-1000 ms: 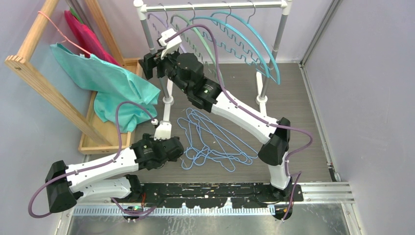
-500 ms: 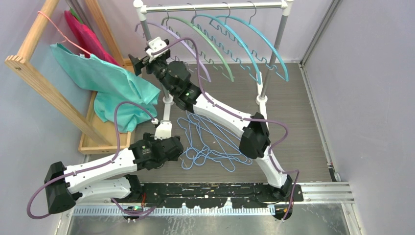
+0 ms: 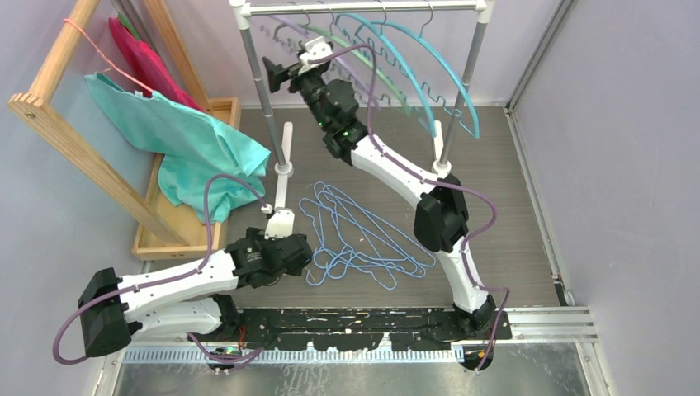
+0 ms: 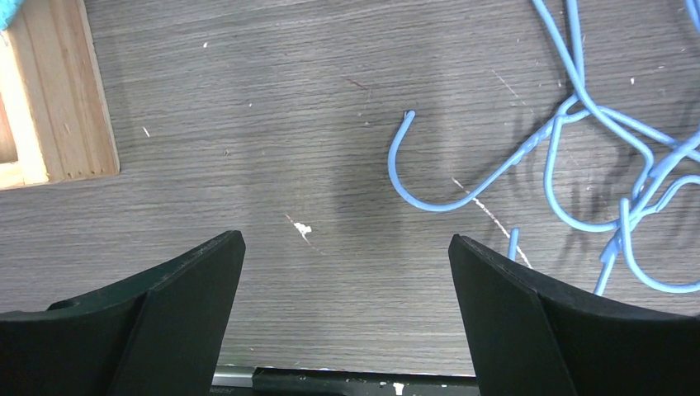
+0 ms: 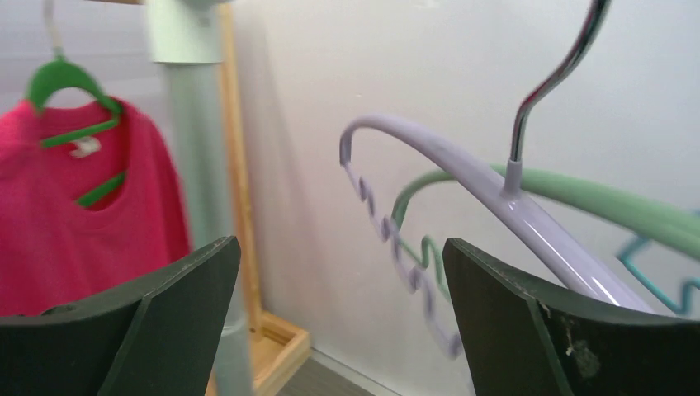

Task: Organize the hangers

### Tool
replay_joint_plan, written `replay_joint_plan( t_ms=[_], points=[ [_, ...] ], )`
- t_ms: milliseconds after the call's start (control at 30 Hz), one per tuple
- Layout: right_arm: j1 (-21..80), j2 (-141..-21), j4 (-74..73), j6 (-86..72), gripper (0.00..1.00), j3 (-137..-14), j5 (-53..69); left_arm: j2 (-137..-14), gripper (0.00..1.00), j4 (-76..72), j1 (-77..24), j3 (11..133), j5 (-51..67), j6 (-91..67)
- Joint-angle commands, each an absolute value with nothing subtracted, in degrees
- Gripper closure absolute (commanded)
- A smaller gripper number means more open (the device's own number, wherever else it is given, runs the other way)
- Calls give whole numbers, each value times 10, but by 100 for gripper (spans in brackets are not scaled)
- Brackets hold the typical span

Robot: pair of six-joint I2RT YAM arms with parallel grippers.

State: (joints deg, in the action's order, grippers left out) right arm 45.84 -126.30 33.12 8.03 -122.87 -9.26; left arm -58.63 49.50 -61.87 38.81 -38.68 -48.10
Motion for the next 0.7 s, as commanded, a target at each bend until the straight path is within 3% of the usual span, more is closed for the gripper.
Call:
replay_joint_plan(
  t_ms=[0, 667],
  points=[
    [424, -1193, 382, 54, 1, -1204, -104, -596, 2, 474, -618, 385, -389, -477],
    [390, -964, 519, 123, 1, -857, -292, -645, 2, 442, -618, 381, -358, -485]
  ],
)
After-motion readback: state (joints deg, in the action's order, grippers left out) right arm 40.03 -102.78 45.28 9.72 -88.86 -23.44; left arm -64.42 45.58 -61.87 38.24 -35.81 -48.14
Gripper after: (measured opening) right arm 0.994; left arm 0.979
